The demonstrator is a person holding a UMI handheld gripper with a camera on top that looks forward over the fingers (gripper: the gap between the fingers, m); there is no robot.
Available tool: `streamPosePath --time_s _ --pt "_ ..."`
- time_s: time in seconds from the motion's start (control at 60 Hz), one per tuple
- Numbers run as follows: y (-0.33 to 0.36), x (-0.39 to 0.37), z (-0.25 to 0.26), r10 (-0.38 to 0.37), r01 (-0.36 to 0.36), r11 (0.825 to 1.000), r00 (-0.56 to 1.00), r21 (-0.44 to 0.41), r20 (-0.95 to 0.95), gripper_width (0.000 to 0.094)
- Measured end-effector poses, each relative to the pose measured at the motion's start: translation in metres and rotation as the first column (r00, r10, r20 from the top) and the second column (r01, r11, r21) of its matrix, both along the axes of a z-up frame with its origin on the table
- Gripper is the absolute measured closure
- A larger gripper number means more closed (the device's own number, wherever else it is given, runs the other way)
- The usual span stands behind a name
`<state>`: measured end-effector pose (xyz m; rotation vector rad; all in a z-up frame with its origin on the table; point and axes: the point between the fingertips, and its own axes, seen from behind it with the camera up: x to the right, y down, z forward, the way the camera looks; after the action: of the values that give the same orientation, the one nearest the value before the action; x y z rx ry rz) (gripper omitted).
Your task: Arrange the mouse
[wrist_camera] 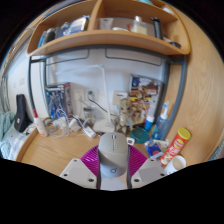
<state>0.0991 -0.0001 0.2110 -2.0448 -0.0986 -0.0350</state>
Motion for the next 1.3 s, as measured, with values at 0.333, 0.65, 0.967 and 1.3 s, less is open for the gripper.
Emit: streamPosePath --time_s 0.333,0.65,0.967,1.3 --pt "-0.021 0.087 -0.164 -0.049 0.054 0.964 0.998 -0.259 0.025 0.0589" --pt "-0.035 0.081 -0.222 -0.032 0.025 0.942 0.999 -0.336 -0.014 0.0549" --pt "-0.04 0.077 -0.212 -0.003 0.013 0.913 1.0 -0.408 0.027 0.0133" --pt "-0.045 0.082 -0.057 -0.021 0.015 0.965 0.999 -0.261 -0.023 0.0133"
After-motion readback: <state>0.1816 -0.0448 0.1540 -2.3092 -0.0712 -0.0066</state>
